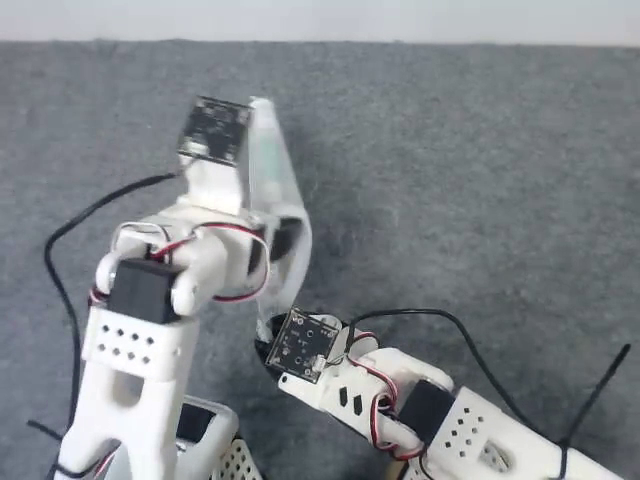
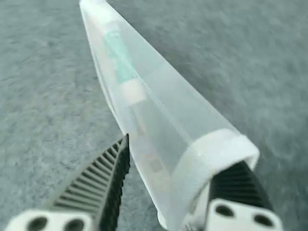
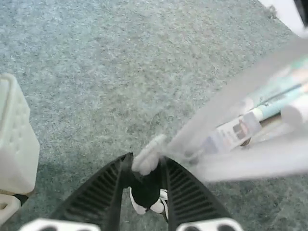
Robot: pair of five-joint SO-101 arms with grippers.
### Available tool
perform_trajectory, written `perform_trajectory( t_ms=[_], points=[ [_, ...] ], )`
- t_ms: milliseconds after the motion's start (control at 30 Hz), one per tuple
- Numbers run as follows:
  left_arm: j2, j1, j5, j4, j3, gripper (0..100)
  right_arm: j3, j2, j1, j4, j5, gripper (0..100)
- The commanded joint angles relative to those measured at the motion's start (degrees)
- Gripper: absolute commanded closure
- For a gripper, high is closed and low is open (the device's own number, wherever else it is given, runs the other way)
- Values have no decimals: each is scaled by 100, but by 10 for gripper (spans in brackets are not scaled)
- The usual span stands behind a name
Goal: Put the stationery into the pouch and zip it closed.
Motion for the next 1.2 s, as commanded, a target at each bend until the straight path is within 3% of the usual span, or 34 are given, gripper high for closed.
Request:
perform_trajectory(
  t_ms=[0, 367, 600, 833, 1167],
  points=[
    [-589, 369, -360, 369, -57, 750, -35, -154, -13, 22, 62, 992],
    [-2558, 149, -387, 53, 760, 750, -35, -180, 84, 31, 62, 992],
    [-2743, -519, -413, 62, 787, 750, -176, -1481, 435, 954, 62, 992],
    [-2769, -554, -756, 70, 910, 750, -396, -3556, 1007, 2035, 62, 992],
    [-2769, -229, -1266, 88, 1191, 746, -835, -3266, 1965, 2026, 26, 992]
  ],
)
